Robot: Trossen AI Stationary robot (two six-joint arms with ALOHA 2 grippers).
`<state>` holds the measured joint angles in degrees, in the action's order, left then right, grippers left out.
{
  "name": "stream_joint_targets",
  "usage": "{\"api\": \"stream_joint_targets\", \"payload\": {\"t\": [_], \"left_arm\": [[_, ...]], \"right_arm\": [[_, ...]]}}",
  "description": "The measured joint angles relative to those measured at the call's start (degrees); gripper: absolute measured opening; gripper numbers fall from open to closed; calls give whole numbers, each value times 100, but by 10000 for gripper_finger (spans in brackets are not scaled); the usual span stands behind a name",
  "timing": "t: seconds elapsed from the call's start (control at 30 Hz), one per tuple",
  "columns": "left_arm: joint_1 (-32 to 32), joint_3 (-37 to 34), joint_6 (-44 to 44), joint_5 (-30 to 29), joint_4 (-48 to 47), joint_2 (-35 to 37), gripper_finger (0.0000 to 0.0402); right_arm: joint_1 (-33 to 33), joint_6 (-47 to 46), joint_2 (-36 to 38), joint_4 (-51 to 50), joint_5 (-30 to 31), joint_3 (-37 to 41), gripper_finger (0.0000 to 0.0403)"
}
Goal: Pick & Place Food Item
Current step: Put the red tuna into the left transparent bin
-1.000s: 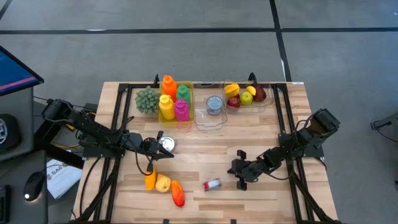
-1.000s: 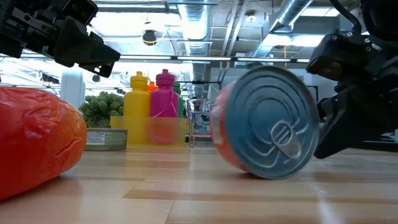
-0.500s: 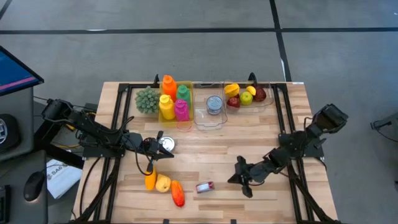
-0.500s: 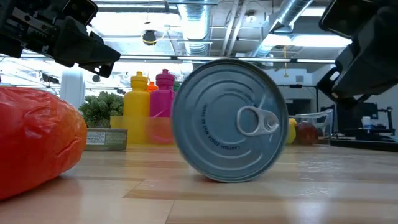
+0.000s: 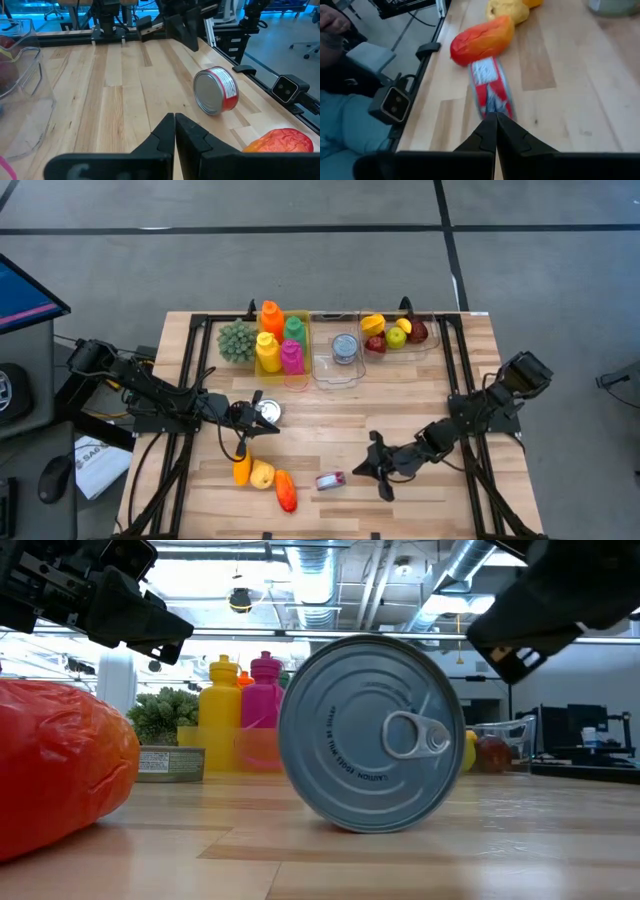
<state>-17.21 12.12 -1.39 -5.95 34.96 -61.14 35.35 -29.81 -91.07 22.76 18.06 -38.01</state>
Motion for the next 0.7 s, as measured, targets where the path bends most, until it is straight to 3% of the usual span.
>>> {"api": "stream_joint_targets", "payload": {"t": [0.13, 0.27, 0.47, 0.7], "left_arm": [[-1, 0, 0, 1, 0, 0, 2], [0, 0, 0, 0, 0, 0, 2], [0, 0, 0, 2, 0, 0, 2], [0, 0, 2, 0, 0, 0, 2]], "right_arm": [[-95, 173, 28, -57, -2, -8, 4], [-144, 292, 33, -38, -2, -10, 35], [-144, 330, 33, 8, -2, -28, 108], [-144, 348, 37, -2, 0, -110, 219]]}}
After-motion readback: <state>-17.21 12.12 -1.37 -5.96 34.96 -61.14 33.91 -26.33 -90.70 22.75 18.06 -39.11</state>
